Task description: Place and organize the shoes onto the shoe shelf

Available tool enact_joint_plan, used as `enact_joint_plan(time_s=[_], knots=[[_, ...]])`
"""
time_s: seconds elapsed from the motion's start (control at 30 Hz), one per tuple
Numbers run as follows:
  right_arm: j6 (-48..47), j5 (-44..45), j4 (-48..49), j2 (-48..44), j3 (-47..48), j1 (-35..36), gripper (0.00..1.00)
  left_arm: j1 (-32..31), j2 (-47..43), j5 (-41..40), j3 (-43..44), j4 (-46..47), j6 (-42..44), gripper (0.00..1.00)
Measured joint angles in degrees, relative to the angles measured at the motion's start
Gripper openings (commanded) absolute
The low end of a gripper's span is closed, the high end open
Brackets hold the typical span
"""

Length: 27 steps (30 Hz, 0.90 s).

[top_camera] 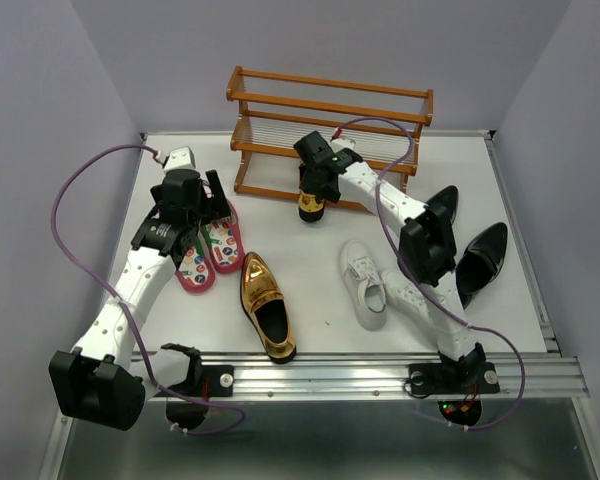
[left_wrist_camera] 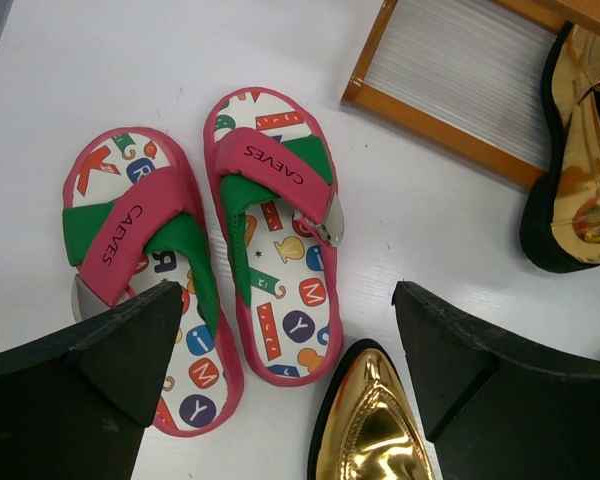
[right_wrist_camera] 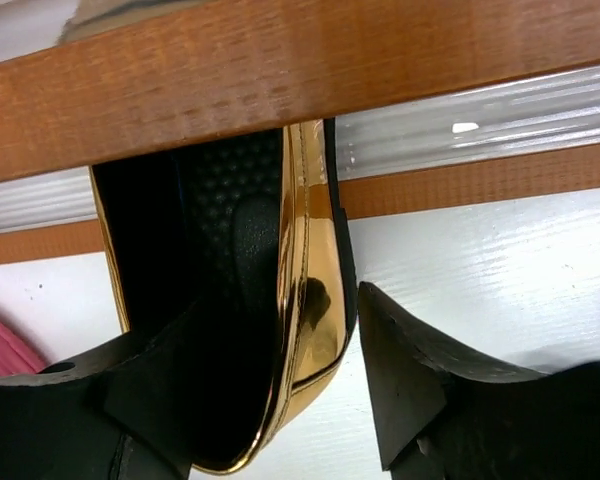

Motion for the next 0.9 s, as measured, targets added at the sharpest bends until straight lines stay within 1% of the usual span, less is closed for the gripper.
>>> enact_joint_plan(time_s=[0.17, 0.23, 0.27, 0.3, 0.57, 0.63, 0.7, 0.77, 0.8, 0.87, 0.9], knots=[[-2.1, -1.5, 3.2, -4.1, -5.8, -0.1, 0.64, 0.0, 0.0, 0.0, -1.0, 0.0, 0.0, 0.99], [-3.2, -2.8, 4.6, -6.7, -8.2, 0.0, 0.66, 0.0, 0.0, 0.1, -1.3, 0.1, 0.0, 0.99], [-3.5, -3.2, 4.8, -7.5, -8.9, 0.0, 0.74, 0.0, 0.0, 0.1, -1.4, 0.0, 0.1, 0.99], [-4.0, -3.7, 5.5, -9.0, -10.1, 0.0, 0.80, 0.0, 0.0, 0.3, -1.5, 0.0, 0.1, 0.99], [-8.0, -6.2, 8.7, -19.6, -18.4, 0.0, 0.82, -0.3, 0.0, 1.6, -1.9, -1.2, -0.8, 0.98], [-9.2, -7.0, 9.3, -22.8, -20.9, 0.0, 0.86, -1.3, -0.4, 1.7, -2.5, -2.1, -1.8, 0.97], [-10.7, -7.6, 10.7, -27.1, -25.1, 0.0, 0.86, -3.4, -1.6, 2.3, -3.9, -3.1, -3.9, 0.96], [-11.8, -8.0, 11.2, -30.9, -28.9, 0.0, 0.86, -7.2, -3.3, 2.3, -5.5, -4.5, -6.7, 0.96], [-12.2, -8.2, 12.1, -33.8, -32.1, 0.0, 0.92, -9.3, -4.2, 2.2, -6.2, -5.3, -8.5, 0.96], [-13.3, -8.2, 12.3, -38.7, -37.0, 0.0, 0.92, -13.6, -5.1, 1.6, -6.7, -7.5, -11.9, 0.95], [-13.8, -8.2, 12.6, -40.7, -39.2, 0.0, 0.96, -16.3, -5.4, 1.2, -6.8, -8.8, -14.1, 0.94]])
